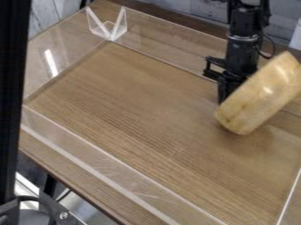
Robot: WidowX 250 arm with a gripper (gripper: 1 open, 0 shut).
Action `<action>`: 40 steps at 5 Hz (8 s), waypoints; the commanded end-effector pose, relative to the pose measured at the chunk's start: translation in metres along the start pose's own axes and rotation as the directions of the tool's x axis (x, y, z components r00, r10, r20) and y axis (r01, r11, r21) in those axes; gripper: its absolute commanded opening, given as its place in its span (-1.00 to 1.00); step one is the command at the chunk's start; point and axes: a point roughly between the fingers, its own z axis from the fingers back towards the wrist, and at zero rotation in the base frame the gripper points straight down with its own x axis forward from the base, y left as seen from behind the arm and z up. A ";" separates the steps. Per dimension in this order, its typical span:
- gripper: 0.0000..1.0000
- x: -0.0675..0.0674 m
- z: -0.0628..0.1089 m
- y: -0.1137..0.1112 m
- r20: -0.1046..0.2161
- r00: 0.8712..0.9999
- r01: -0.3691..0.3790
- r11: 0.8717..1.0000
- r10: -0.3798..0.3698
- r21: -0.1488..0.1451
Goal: Put the green block in the brown bowl
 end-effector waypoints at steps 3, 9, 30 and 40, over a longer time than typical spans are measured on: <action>-1.00 0.012 0.008 -0.020 0.042 0.997 0.068 0.998 -0.069 0.011; -1.00 0.018 -0.003 -0.017 0.037 0.996 0.083 0.997 -0.083 -0.001; -1.00 0.026 0.014 -0.003 0.110 0.990 0.092 0.996 -0.090 -0.015; -1.00 0.017 0.074 0.006 0.201 0.976 0.089 0.996 -0.086 -0.006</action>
